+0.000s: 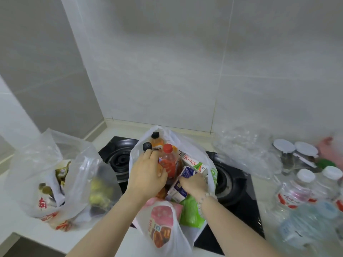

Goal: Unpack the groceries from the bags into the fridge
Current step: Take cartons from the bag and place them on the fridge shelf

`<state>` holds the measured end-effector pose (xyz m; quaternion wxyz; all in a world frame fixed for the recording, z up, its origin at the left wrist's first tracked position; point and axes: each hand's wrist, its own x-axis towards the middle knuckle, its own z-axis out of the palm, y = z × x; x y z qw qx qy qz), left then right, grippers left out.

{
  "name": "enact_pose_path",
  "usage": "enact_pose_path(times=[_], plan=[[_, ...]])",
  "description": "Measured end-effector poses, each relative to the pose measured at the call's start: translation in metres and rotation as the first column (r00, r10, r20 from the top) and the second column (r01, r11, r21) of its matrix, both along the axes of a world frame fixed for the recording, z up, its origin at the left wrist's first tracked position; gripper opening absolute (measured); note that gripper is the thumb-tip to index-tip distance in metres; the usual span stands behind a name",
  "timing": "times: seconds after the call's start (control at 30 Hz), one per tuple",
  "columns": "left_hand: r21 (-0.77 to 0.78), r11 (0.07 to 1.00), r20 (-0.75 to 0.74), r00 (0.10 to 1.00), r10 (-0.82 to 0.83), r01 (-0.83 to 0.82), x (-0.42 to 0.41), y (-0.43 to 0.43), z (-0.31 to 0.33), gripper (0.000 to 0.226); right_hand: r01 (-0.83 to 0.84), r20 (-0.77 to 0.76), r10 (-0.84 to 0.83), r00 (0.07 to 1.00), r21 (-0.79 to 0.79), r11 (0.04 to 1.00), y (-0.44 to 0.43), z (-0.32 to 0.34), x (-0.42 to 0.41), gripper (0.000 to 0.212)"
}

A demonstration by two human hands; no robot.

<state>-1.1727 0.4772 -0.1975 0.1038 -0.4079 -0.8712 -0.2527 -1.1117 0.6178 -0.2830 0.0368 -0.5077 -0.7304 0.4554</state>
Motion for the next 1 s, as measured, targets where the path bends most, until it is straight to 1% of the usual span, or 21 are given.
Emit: enact_pose_path(times=[0.03,0.07,0.17,0.2,0.23,0.27,0.4,0.5,0.6,0.67,0.7,0.77,0.83,0.87,0.9,0.93,0.97,1.0], plan=[[0.007,1.0,-0.014,1.0,0.01,-0.01,0.0,-0.006,0.002,0.03,0.059,-0.007,-0.06,0.998,-0.043,0.997,-0.003,-0.004,-0.004,0.072],[0.016,1.0,-0.021,1.0,0.013,-0.013,-0.001,-0.012,0.002,0.03,0.086,-0.011,-0.087,0.996,-0.057,0.995,-0.007,-0.008,-0.009,0.081],[0.025,1.0,0.016,1.0,0.018,-0.018,-0.002,-0.023,0.0,0.038,0.067,0.001,-0.067,0.998,-0.053,0.996,-0.012,-0.027,-0.024,0.098],[0.014,1.0,0.034,0.999,0.022,-0.023,-0.002,-0.026,-0.002,0.04,0.049,0.002,-0.049,0.999,-0.049,0.998,-0.012,-0.032,-0.026,0.103],[0.001,1.0,0.04,0.999,0.025,-0.025,-0.001,-0.029,-0.005,0.04,0.042,0.008,-0.041,0.999,-0.052,0.998,-0.009,-0.042,-0.029,0.104],[-0.012,1.0,0.034,0.999,0.024,-0.023,-0.001,-0.031,-0.008,0.04,0.038,0.01,-0.037,0.999,-0.055,0.998,-0.012,-0.036,-0.027,0.103],[-0.033,0.999,0.018,1.0,0.019,-0.018,-0.003,-0.035,-0.012,0.039,0.108,-0.026,-0.113,0.993,-0.137,0.985,-0.022,-0.009,-0.016,0.091],[-0.006,1.0,0.011,1.0,0.004,-0.004,-0.001,-0.034,-0.007,0.039,0.164,-0.066,-0.178,0.982,-0.186,0.969,-0.022,0.0,-0.011,0.081],[0.0,0.997,-0.03,0.997,-0.078,0.078,0.001,-0.034,0.0,0.033,0.153,-0.128,-0.19,0.973,-0.258,0.954,-0.022,0.006,-0.003,0.068],[-0.012,0.986,-0.135,0.977,-0.164,0.164,-0.002,-0.032,0.004,0.027,0.142,-0.211,-0.225,0.951,-0.346,0.927,-0.022,0.012,0.006,0.055],[-0.036,0.979,-0.171,0.964,-0.203,0.2,-0.003,-0.03,0.006,0.027,0.138,-0.248,-0.246,0.937,-0.382,0.914,-0.021,0.017,0.013,0.044],[-0.123,0.96,-0.138,0.954,-0.267,0.251,-0.005,-0.022,0.009,0.026,0.126,-0.291,-0.264,0.92,-0.418,0.9,-0.016,0.028,0.028,0.025],[-0.283,0.906,0.009,0.945,-0.326,0.315,-0.009,-0.012,0.004,0.032,0.096,-0.321,-0.258,0.911,-0.444,0.891,-0.007,0.039,0.041,0.016],[-0.382,0.85,0.141,0.932,-0.334,0.363,-0.01,-0.006,0.0,0.037,0.082,-0.341,-0.257,0.904,-0.451,0.889,-0.003,0.044,0.045,0.015],[-0.47,0.772,0.294,0.901,-0.319,0.427,-0.009,0.0,-0.005,0.044,0.075,-0.356,-0.258,0.898,-0.453,0.888,0.002,0.046,0.047,0.016],[-0.569,0.665,0.405,0.869,-0.284,0.483,-0.006,0.005,-0.011,0.052,0.068,-0.36,-0.255,0.897,-0.457,0.887,0.006,0.047,0.048,0.018],[-0.657,0.556,0.455,0.856,-0.246,0.509,-0.002,0.01,-0.02,0.057,0.061,-0.36,-0.252,0.898,-0.466,0.883,0.007,0.048,0.05,0.021],[-0.718,0.479,0.461,0.86,-0.217,0.505,0.001,0.013,-0.028,0.061,0.06,-0.36,-0.255,0.897,-0.473,0.879,0.008,0.046,0.051,0.024]])
